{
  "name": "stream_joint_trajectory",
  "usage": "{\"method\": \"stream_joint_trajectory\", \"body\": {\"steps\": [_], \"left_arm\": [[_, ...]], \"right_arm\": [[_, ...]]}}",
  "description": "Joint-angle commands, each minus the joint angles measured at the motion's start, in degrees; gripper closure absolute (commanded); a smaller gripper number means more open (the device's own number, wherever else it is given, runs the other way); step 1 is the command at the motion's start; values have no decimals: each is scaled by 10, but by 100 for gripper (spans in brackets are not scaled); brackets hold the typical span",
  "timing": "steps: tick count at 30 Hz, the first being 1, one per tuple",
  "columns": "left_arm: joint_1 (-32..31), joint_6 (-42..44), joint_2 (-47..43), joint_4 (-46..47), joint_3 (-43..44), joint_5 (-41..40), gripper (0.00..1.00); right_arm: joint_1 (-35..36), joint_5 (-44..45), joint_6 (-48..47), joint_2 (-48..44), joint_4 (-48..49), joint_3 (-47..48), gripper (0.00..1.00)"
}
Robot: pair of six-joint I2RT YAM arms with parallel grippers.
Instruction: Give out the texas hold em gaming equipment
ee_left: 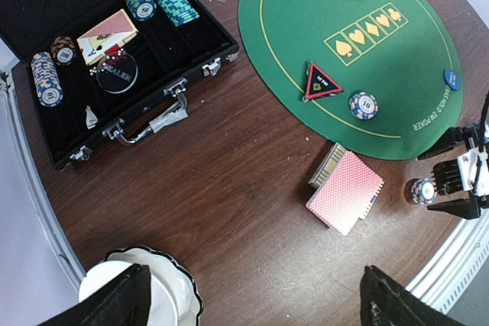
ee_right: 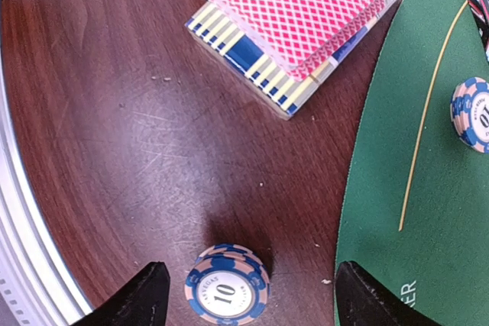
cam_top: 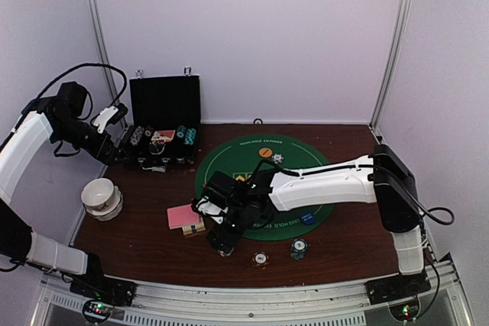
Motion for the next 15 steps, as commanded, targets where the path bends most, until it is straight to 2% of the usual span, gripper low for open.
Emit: {"method": "stream_joint_trajectory", "body": {"steps": [1, 15], "left_arm": [[-1, 6, -10, -1, 21, 10, 2], [-1, 7, -10, -1, 20, 13, 2]], "right_arm": [[1, -9, -8, 15, -3, 6, 22], [16, -16, -20, 30, -21, 11, 33]]}}
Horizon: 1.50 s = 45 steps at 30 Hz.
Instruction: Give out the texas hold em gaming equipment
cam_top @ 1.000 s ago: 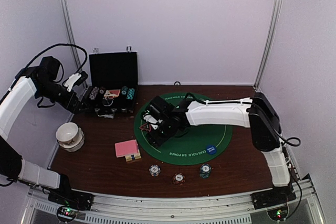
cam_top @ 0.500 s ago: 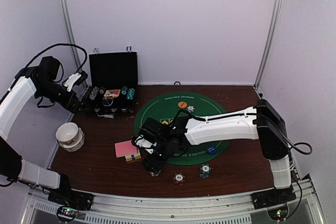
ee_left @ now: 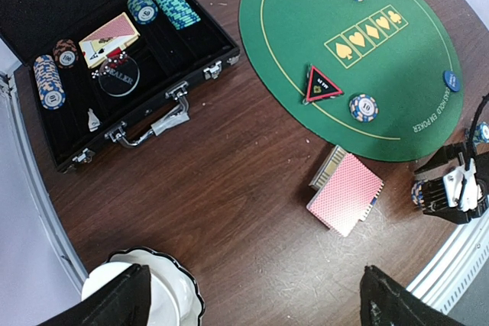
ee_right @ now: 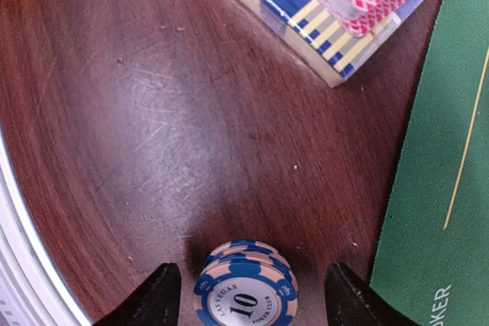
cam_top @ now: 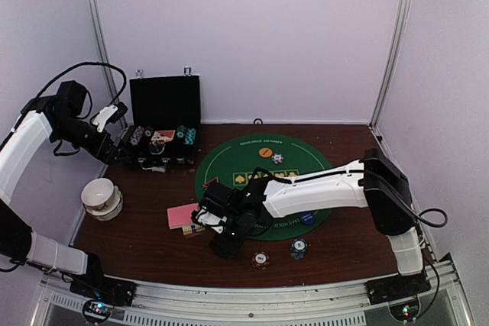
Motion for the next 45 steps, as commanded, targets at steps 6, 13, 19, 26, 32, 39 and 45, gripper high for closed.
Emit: {"method": "stream_joint_trajectory", "body": {"steps": [6, 13, 19, 26, 32, 39, 45], "left_arm": [[-1, 6, -11, -1, 13, 12, 2], [-1, 7, -13, -1, 12, 10, 2], [-1, 7, -14, -1, 12, 11, 2], [-1, 8, -15, -1, 13, 10, 2], [-1, 8, -17, -1, 12, 10, 2], [-1, 9, -18, -2, 11, 9, 2], [-1, 9, -16, -2, 10, 10, 3]], "right_arm": [[4, -4, -6, 5, -9, 9, 40], [4, -8, -7, 8, -12, 9, 42], [4, -14, -9, 12, -14, 11, 45], [5, -14, -10, 12, -15, 11, 54], [5, -8, -11, 8, -16, 11, 67], [4, 14, -16, -20, -27, 17, 81], [-4, 35, -15, -67, -39, 13, 83]]}}
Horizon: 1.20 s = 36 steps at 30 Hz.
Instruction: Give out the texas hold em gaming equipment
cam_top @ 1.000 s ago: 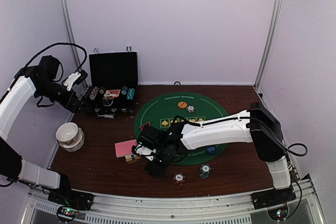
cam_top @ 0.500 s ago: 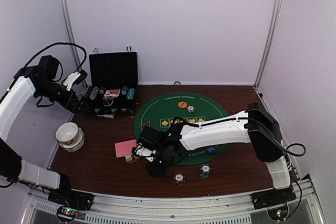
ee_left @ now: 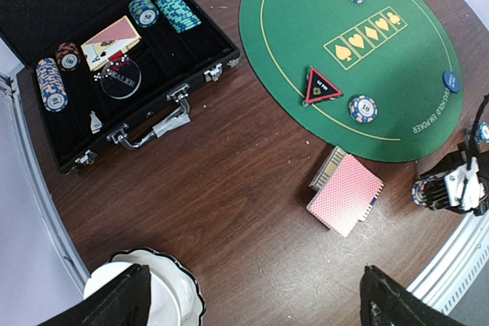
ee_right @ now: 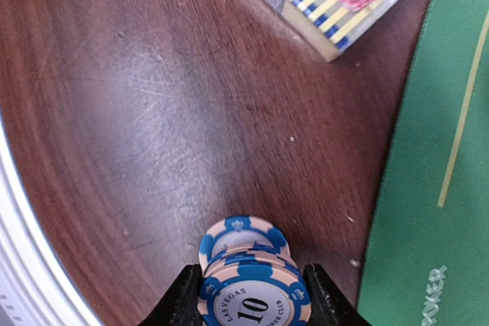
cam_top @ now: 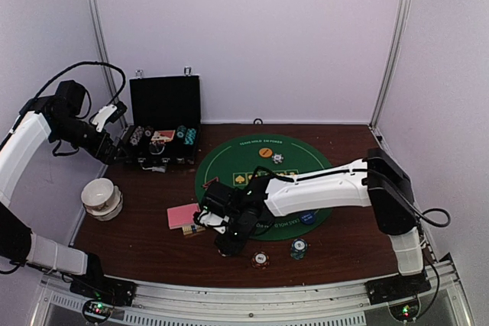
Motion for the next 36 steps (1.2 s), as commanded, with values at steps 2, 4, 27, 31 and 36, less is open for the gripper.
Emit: {"method": "stream_joint_trajectory", "body": {"steps": [2, 4, 27, 31, 36], "left_arm": [[-1, 8, -9, -2, 11, 10, 2], [-1, 9, -10, -2, 11, 9, 2], [-1, 7, 0, -3, 19, 17, 2], [-1, 6, 1, -4, 21, 17, 2], [-1, 5, 3, -3, 22, 19, 2]], "right_arm": [[-9, 31, 1, -80, -16, 5, 83], [-15, 31, 6, -98, -18, -5, 83], [-182, 63, 88, -209, 59, -277, 86], [-185, 64, 89, -207, 64, -284, 86], [-190, 71, 90, -207, 70, -288, 86]]}}
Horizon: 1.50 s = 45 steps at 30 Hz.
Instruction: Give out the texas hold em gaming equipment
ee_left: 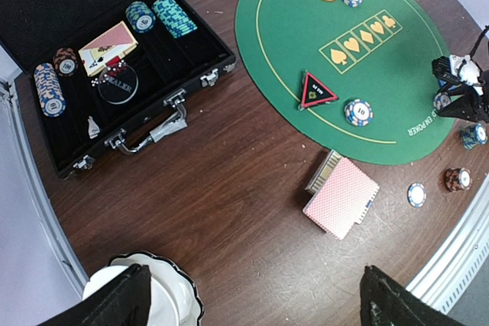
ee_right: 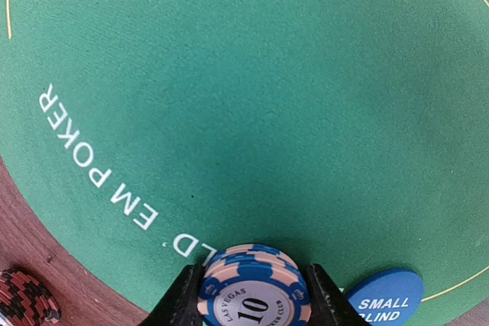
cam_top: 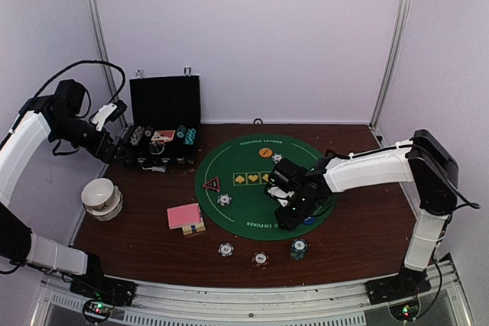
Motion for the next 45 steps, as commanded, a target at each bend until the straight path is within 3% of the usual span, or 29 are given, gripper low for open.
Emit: {"method": "stream_joint_trajectory", "body": {"steps": [1, 6, 13, 16, 27, 33, 45], "left_arm": [[-1, 5, 3, -3, 19, 12, 3], [-1, 4, 4, -3, 21, 12, 3], [-1, 6, 2, -3, 19, 8, 2], [-1, 6, 2, -3, 19, 7, 2], [-1, 9, 2, -8, 21, 1, 2], [-1, 8, 3, -9, 22, 4, 2], [-1, 8, 9, -10, 26, 7, 2]], "right_arm": [[-8, 23, 10, -21, 16, -5, 86], [-14, 25, 9, -20, 16, -4, 84], [-14, 19, 9, -26, 12, -8, 47], [-13, 14, 9, -35, 4, -3, 37], [18, 12, 5, -121, -83, 25, 34], [82, 26, 46, -164, -132, -4, 22], [114, 33, 99, -153, -113, -53, 19]]}}
